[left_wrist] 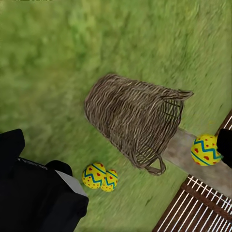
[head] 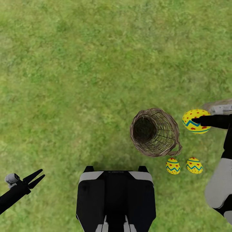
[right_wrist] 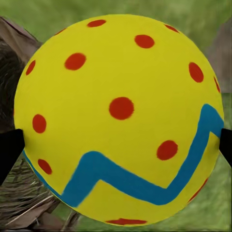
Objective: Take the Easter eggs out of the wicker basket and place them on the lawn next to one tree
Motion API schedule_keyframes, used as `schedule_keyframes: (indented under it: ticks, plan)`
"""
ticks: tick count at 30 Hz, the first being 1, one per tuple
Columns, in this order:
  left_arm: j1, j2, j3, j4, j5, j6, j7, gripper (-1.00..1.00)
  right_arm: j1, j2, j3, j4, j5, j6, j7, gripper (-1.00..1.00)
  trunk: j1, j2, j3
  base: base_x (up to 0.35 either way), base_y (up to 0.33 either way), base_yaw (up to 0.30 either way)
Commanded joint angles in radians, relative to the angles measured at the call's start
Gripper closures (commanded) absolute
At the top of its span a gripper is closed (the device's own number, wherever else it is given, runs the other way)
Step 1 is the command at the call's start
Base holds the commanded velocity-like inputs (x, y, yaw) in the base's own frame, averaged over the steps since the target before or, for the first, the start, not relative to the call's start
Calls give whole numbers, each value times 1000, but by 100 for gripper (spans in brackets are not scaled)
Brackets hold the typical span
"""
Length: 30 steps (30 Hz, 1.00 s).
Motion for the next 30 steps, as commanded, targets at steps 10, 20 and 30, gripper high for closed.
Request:
schedule_keyframes:
  ticks: [10,20,30]
  plan:
    - [0,0,0,0,-1,11,-4,-100,30,6,-88,141,-4,-201,-143,100,0,-1,6,0,0,0]
    - [0,0,0,0,-1,11,-4,-100,34,5,-90,357,-25,-379,-308,100,0,-1,13,0,0,0]
    - [0,0,0,0,-1,11,-4,-100,35,1,-90,416,-82,-438,-457,100,0,-1,16,0,0,0]
